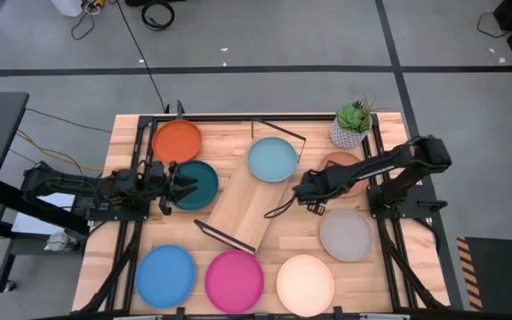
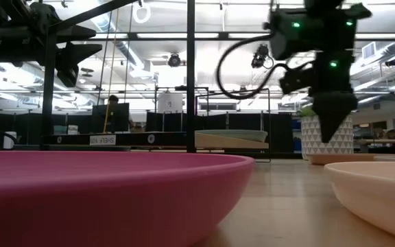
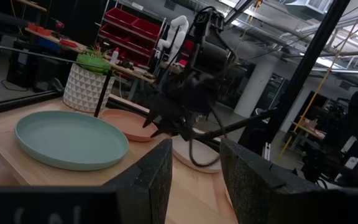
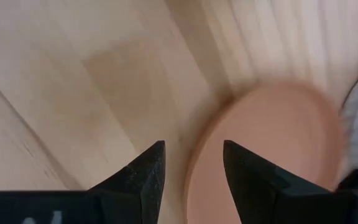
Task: Place and stack plates onto a shelf
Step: Stack the brown plate on the top of the light blue plate on the shelf
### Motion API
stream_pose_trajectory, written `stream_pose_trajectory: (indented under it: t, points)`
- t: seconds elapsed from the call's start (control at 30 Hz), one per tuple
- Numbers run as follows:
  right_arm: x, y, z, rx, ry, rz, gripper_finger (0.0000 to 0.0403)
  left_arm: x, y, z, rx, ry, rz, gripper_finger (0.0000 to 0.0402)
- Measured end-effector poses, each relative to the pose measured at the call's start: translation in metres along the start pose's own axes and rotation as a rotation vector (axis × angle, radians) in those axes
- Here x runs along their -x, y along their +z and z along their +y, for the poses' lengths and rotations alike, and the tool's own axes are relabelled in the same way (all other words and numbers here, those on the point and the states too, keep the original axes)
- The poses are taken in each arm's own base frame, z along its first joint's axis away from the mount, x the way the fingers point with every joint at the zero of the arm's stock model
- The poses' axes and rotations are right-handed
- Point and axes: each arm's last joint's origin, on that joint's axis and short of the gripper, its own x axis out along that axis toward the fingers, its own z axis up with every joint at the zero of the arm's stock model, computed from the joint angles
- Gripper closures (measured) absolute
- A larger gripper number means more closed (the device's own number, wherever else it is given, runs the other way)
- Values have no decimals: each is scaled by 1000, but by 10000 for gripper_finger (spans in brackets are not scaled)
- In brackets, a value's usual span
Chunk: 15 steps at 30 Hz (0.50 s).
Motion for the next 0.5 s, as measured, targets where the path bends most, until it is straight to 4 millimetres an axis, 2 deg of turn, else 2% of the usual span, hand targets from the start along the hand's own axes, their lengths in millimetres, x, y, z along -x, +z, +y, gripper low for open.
stream_pose_trajectory:
  t: [0.27,0.5]
  points:
    - [-22,-29,-29,-215,87,88,241,0,0,0,0,0,0,260]
    - [-47,-37,-32,-213,132,146,254,0,0,0,-1,0,0,260]
